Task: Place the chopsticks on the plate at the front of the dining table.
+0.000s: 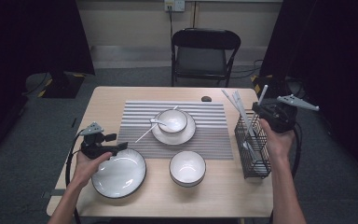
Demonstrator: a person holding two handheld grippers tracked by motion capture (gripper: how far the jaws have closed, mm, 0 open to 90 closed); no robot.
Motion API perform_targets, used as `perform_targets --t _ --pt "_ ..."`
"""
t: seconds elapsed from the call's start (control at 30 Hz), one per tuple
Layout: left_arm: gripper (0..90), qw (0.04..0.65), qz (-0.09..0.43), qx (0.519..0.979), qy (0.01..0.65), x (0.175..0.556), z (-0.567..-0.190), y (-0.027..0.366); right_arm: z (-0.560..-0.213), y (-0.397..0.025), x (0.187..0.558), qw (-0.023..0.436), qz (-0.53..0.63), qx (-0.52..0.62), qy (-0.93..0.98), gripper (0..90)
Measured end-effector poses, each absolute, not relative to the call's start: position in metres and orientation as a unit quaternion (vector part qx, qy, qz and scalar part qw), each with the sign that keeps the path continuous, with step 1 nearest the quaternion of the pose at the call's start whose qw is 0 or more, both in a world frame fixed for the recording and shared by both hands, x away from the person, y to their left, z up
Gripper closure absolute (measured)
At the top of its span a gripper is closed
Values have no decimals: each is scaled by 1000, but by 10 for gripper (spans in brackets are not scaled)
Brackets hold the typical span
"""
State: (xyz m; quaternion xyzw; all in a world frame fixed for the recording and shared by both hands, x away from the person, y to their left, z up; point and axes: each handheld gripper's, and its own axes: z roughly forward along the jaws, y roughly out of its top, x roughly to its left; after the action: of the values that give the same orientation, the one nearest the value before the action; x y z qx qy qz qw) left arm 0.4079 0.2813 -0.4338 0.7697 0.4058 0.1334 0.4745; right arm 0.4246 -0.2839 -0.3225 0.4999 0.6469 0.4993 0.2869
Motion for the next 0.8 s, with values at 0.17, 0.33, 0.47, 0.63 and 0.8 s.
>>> perform_targets --t 0.17,0.33,0.47,0.63,0.8 --pt "290 476 134 769 405 408 -433 281 -311 -283 424 300 499 495 646 852" --pt "290 476 132 769 405 408 -433 280 -305 -282 424 305 499 491 646 852" --pt "290 478 132 768 406 408 -433 280 -302 -279 426 307 499 487 648 852" --pt "290 478 132 768 406 408 -433 280 -298 -277 428 308 501 485 647 853" --pt "290 478 131 769 404 408 -433 279 -289 -274 429 317 498 479 649 853"
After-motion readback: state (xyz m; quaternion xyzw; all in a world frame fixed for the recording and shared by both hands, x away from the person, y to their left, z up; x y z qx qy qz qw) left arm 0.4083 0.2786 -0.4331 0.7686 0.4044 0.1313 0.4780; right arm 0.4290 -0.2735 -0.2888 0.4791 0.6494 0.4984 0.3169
